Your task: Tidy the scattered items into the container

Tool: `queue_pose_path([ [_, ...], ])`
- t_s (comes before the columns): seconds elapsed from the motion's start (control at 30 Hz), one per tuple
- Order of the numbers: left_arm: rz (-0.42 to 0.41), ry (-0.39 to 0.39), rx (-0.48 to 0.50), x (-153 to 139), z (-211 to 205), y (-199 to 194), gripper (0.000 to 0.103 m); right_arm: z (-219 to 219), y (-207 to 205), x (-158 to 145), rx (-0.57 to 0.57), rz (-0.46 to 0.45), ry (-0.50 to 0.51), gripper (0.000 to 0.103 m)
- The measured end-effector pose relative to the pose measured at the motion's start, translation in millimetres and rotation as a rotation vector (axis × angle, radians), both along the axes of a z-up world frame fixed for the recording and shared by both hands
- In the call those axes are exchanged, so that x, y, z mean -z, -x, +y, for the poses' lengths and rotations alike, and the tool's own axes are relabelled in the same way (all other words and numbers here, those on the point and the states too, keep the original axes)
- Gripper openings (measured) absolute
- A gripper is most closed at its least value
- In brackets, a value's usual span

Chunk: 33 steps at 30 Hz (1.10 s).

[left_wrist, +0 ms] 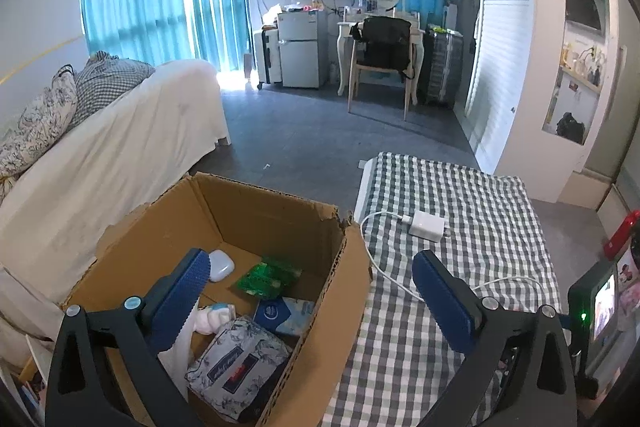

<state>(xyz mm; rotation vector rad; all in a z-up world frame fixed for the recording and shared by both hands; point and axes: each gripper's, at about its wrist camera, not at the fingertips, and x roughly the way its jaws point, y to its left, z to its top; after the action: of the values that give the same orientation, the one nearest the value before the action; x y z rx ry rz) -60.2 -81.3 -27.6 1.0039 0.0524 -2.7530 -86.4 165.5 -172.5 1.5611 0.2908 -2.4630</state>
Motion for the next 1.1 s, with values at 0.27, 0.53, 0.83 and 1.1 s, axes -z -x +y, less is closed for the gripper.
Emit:
queue_pose_path([
  [0.27, -0.003, -0.003, -0.003, 1.3, -0.9, 10.8, 0.103, -5.6, 8.9, 19.0, -0.010, -0.050, -0.014, 0.098],
  [0.53, -0.004, -0.007, -0.005, 0.8, -2.3, 15.4, 0.103, -4.3, 9.2, 15.2, -0.027, -0.063, 0.024, 0.078],
  [0.83, -0.008, -0.020, 0.011, -1.1, 2.3, 18.3, 0.103, 2.9, 5.7, 6.4, -0.013, -0.071, 0.083, 0.071],
  [1.1, -0.070, -0.025, 0.111, 19.0, 50.4, 77.2, 0.103, 19.9, -8.1, -38.3, -0.014, 0.007, 0.153, 0.071],
])
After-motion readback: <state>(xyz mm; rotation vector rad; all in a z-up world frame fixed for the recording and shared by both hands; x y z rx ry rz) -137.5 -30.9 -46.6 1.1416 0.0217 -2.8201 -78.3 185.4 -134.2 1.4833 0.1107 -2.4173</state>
